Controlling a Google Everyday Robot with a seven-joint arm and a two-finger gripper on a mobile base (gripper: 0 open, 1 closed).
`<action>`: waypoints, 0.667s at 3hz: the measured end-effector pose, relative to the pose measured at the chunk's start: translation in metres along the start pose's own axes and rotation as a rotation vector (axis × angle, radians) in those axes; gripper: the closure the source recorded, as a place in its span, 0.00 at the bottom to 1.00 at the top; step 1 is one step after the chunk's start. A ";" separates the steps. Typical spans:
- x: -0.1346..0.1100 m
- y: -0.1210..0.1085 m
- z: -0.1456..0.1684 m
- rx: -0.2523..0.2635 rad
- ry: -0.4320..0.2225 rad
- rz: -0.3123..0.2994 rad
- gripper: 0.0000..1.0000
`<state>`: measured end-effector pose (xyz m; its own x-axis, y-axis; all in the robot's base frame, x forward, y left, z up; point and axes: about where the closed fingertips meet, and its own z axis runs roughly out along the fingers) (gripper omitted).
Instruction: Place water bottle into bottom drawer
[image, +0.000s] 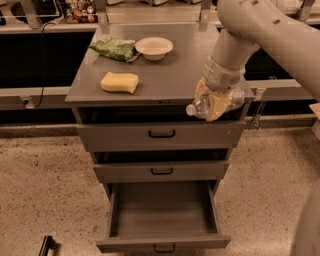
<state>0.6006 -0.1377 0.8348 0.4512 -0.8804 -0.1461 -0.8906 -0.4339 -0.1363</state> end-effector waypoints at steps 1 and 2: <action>-0.038 0.016 0.020 -0.009 -0.087 0.145 1.00; -0.042 0.021 0.030 -0.031 -0.092 0.257 1.00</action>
Offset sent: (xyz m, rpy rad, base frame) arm -0.0252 0.0251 -0.0131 0.0695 0.0592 -0.0983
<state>0.5649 -0.1035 0.8091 0.2125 -0.9418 -0.2607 -0.9772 -0.2058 -0.0529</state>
